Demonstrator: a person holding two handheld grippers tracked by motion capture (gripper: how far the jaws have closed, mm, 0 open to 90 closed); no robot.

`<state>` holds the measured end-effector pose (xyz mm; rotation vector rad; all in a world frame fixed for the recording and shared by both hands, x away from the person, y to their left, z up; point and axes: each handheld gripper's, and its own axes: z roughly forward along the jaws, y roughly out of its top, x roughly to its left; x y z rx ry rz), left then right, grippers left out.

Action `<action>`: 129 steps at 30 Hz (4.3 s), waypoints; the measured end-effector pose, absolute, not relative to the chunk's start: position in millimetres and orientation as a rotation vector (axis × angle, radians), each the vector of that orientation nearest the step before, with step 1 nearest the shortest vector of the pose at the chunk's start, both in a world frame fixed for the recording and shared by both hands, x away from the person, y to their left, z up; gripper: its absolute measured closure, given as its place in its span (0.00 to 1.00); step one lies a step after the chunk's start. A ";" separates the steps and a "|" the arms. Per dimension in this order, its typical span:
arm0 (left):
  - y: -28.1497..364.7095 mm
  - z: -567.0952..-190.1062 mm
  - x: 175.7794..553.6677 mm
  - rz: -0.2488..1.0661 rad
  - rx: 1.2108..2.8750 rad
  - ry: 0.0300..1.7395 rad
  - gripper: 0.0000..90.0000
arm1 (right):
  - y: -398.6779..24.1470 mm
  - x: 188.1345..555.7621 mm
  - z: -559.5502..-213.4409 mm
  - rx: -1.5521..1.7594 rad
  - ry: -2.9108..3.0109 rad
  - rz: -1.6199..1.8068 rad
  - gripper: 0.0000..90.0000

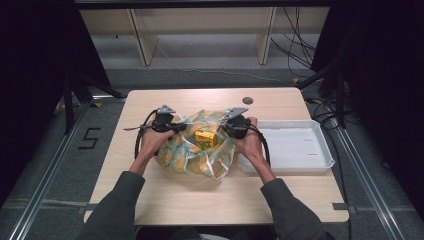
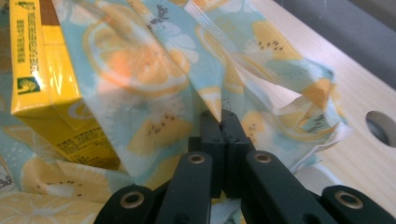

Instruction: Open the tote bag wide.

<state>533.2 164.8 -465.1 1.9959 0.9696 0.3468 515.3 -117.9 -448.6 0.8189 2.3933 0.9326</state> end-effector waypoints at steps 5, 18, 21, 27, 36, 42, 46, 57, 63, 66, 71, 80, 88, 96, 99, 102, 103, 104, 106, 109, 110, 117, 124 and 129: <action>165.2 -475.8 530.6 0.318 2.035 0.975 0.98 | -112.9 515.4 -457.6 0.830 2.429 0.891 1.00; 169.6 -488.5 522.8 0.301 2.090 0.991 0.96 | -109.1 515.6 -469.2 0.859 2.487 0.849 1.00; 170.5 -491.0 519.4 0.294 2.096 0.984 0.95 | -109.3 516.7 -472.1 0.862 2.491 0.848 0.98; 176.1 -481.2 512.1 0.317 2.064 0.978 0.85 | -116.4 515.8 -466.8 0.928 2.459 0.896 0.84; 185.7 -439.4 484.9 0.373 1.963 0.923 0.68 | -140.8 503.6 -427.9 0.884 2.400 1.145 0.75; 173.1 -450.6 488.9 0.385 2.058 0.882 0.66 | -128.0 502.1 -438.1 0.802 2.458 1.123 0.72; 167.0 -459.1 496.4 0.393 2.072 0.880 0.79 | -120.6 503.6 -443.9 0.761 2.496 1.079 0.82; 164.1 -488.2 508.5 0.364 2.135 0.932 1.00 | -113.8 513.7 -459.4 0.801 2.488 1.009 1.00; 161.9 -495.5 505.3 0.355 2.185 0.949 1.00 | -104.0 512.5 -470.9 0.794 2.532 0.923 1.00; 162.6 -496.6 504.9 0.360 2.184 0.958 1.00 | -103.3 513.7 -471.9 0.788 2.539 0.912 1.00; 165.2 -499.6 505.4 0.362 2.186 0.974 1.00 | -106.0 515.9 -470.5 0.831 2.505 0.895 1.00; 169.6 -504.2 502.9 0.369 2.230 0.994 1.00 | -117.0 521.1 -472.9 0.888 2.505 0.889 1.00; 173.5 -495.7 485.3 0.369 2.204 0.953 0.99 | -118.1 521.9 -472.7 0.906 2.495 0.907 0.91; 179.5 -466.4 462.3 0.407 2.131 0.892 0.92 | -130.1 517.7 -447.8 0.906 2.429 1.046 0.78; 180.5 -453.8 448.4 0.371 2.055 0.887 0.85 | -138.8 514.2 -430.3 0.863 2.409 1.134 0.71; 181.0 -449.0 439.4 0.380 2.051 0.874 0.81 | -140.1 510.8 -423.1 0.857 2.415 1.163 0.67; 182.0 -447.3 434.7 0.377 2.048 0.865 0.78 | -140.4 508.1 -417.8 0.846 2.399 1.181 0.66; 182.4 -446.2 429.8 0.377 2.031 0.870 0.76 | -140.0 507.6 -416.2 0.835 2.379 1.210 0.65; 187.9 -442.9 417.6 0.378 2.037 0.851 0.73 | -139.2 506.5 -411.9 0.804 2.398 1.210 0.61; 188.5 -443.9 409.5 0.367 2.019 0.856 0.69 | -136.4 505.3 -410.9 0.813 2.382 1.235 0.59; 190.0 -444.3 406.3 0.378 2.034 0.847 0.66 | -134.6 505.0 -409.2 0.789 2.389 1.245 0.56; 186.9 -455.5 383.9 0.342 2.038 0.835 0.59 | -128.9 499.5 -404.5 0.809 2.423 1.254 0.50; 190.9 -464.7 356.8 0.331 2.028 0.855 0.50 | -123.0 499.4 -405.7 0.776 2.456 1.246 0.46; 194.0 -471.3 343.3 0.344 2.041 0.871 0.43 | -118.6 500.3 -409.0 0.765 2.481 1.256 0.42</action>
